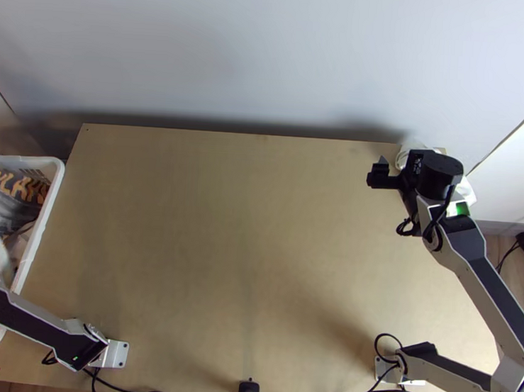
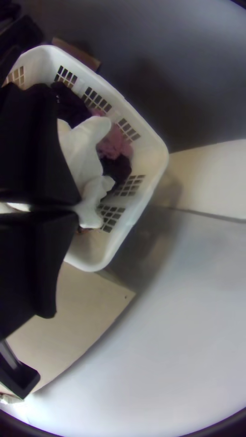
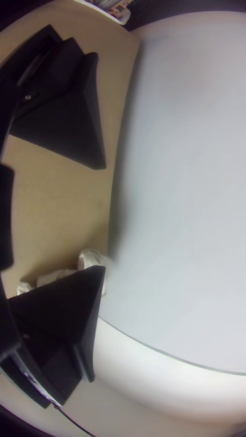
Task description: Fold the t-shirt
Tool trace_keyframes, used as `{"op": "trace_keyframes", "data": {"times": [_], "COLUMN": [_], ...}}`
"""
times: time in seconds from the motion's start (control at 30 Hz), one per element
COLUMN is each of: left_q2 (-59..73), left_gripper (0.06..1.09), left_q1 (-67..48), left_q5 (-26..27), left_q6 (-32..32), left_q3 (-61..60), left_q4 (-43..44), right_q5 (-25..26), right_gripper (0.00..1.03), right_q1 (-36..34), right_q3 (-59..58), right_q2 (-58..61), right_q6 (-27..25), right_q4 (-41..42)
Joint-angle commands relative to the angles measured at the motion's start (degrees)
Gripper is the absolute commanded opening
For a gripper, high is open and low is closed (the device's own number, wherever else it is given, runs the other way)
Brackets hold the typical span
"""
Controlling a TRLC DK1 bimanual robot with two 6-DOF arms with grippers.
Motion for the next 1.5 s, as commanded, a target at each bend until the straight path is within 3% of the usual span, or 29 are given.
{"op": "trace_keyframes", "data": {"times": [0.0, 0.33, 0.63, 0.8, 1.2, 1.47], "left_q2": [-12.7, -25.2, -35.5, -35.9, -30.7, -21.2], "left_gripper": [0.09, 0.09, 0.09, 0.09, 0.09, 0.09], "left_q1": [-5.2, -16.7, -35.8, -50.4, -78.3, -97.1], "left_q5": [1.8, 1.8, 1.2, -5.6, -8.3, -8.3], "left_q6": [0.5, 1.6, -0.7, -5.2, -15.0, -19.2], "left_q3": [-3.1, -8.1, -15.1, -16.5, -19.3, -18.8], "left_q4": [-2.3, -8.9, -10.5, -11.6, -11.0, -9.6], "right_q5": [0.4, 0.4, 0.7, 0.7, 0.9, 0.8], "right_gripper": [0.98, 0.98, 0.98, 0.98, 0.98, 0.98], "right_q1": [-0.1, 0.0, 0.0, -0.1, -1.4, -7.8], "right_q3": [-2.5, -3.9, -5.9, -8.4, -16.8, -19.9], "right_q2": [-2.3, -3.4, -5.2, -6.9, -11.9, -13.8], "right_q6": [-0.6, -0.6, -1.0, -1.3, -0.9, 0.1], "right_q4": [1.2, 2.5, 3.1, 4.2, 7.0, 9.1]}}
